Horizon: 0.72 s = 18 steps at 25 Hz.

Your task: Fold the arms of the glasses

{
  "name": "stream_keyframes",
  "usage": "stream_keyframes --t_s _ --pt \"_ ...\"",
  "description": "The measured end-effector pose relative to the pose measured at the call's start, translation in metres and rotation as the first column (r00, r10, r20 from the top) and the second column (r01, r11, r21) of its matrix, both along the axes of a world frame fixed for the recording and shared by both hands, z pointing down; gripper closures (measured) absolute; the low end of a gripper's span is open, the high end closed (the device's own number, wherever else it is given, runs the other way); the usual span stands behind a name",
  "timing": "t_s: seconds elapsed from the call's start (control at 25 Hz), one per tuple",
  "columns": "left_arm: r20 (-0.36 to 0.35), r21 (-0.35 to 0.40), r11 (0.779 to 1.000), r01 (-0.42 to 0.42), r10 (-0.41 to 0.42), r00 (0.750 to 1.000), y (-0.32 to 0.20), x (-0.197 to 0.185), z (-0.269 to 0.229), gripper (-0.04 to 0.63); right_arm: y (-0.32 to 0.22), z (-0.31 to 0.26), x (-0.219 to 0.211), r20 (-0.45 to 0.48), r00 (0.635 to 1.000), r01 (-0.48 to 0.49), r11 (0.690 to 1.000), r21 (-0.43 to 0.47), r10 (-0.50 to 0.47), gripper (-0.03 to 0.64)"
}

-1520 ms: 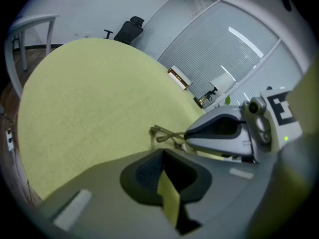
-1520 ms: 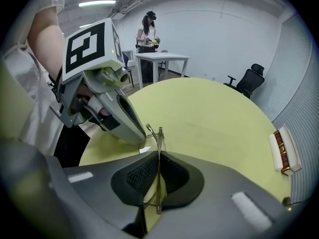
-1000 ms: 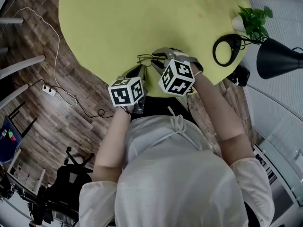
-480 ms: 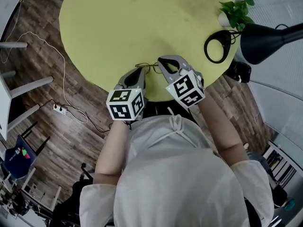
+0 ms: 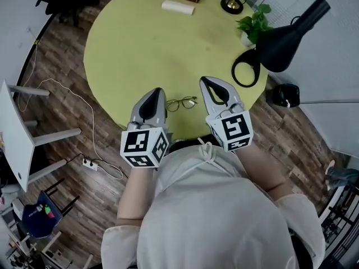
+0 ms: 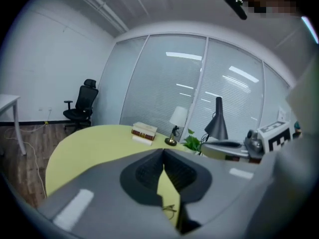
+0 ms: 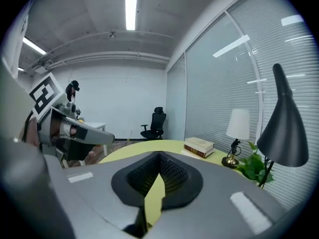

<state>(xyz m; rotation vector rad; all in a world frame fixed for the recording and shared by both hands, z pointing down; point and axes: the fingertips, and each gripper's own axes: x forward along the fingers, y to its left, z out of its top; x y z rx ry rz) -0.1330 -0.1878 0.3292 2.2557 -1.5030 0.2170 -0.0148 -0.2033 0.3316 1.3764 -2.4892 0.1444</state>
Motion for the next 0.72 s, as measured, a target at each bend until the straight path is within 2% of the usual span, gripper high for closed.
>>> stream_keyframes --t_s 0.12,0.24,0.44,0.72 --pt "0.014 0.074 0.997 0.025 -0.026 1.000 0.007 -0.004 -0.028 0.589 0.008 -0.014 0.007 -0.002 1.000 -0.026 0.999 0.038 0.026 0.620" --pt "0.013 0.107 0.994 0.034 -0.035 0.999 0.008 -0.007 -0.040 0.589 0.010 -0.019 0.014 -0.002 0.999 -0.046 0.998 0.043 0.046 0.620" --pt "0.006 0.097 0.995 0.028 -0.028 1.000 0.011 -0.008 -0.038 0.589 0.010 -0.023 0.027 -0.011 0.995 -0.094 0.994 0.060 0.095 0.620" --pt "-0.006 0.086 0.996 0.024 -0.024 1.000 0.016 -0.009 -0.034 0.589 0.017 -0.018 0.026 -0.014 0.995 -0.098 0.994 0.043 0.098 0.620"
